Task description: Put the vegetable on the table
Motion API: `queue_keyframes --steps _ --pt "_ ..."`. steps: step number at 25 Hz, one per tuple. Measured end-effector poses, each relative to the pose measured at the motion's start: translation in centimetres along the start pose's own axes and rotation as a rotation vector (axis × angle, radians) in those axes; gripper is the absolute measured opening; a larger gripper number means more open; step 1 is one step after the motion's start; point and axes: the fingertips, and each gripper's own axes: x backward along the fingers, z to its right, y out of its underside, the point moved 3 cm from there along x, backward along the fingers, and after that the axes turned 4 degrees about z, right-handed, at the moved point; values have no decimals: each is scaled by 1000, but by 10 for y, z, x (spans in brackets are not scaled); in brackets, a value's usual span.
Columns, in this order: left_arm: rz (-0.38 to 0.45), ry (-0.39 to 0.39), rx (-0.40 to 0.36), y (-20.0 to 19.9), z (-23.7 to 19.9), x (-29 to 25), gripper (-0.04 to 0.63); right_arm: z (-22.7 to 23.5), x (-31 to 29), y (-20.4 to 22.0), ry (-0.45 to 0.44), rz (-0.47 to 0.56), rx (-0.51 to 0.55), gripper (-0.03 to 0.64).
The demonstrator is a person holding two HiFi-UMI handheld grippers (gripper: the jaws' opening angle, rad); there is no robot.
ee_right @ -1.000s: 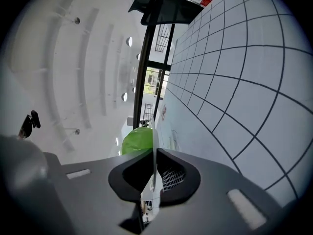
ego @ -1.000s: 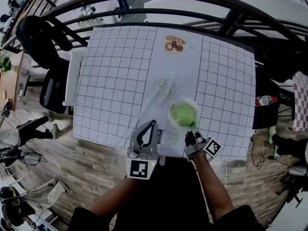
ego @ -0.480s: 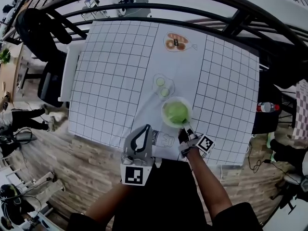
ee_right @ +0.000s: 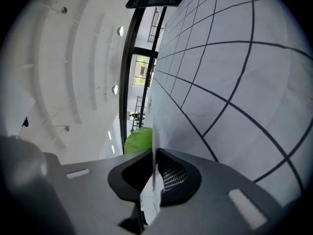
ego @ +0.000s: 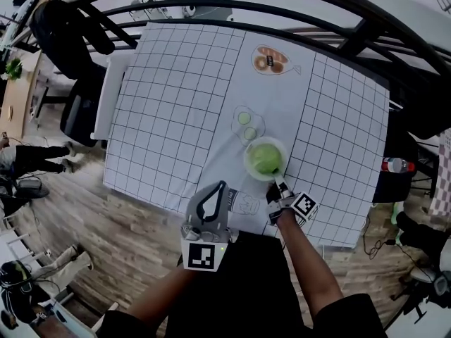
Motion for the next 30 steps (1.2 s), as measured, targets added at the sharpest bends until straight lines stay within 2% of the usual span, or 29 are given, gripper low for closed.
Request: queue_keyframes --steps 2,5,10,17,25,30 --pt "-3 -6 11 0 -1 0 8 1 0 1 9 -3 6 21" --pt "1 0 1 -1 0 0 8 -2 -5 4 -48 4 -27 21" --pt "-8 5 41 0 0 -2 8 1 -4 8 -35 26 -55 21" --pt "-9 12 47 0 0 1 8 8 -2 11 -29 57 -68 23" --pt "11 29 46 -6 -1 9 8 21 2 14 51 88 -50 8" --pt "58 28 59 -14 -4 15 8 21 5 20 106 80 -42 12"
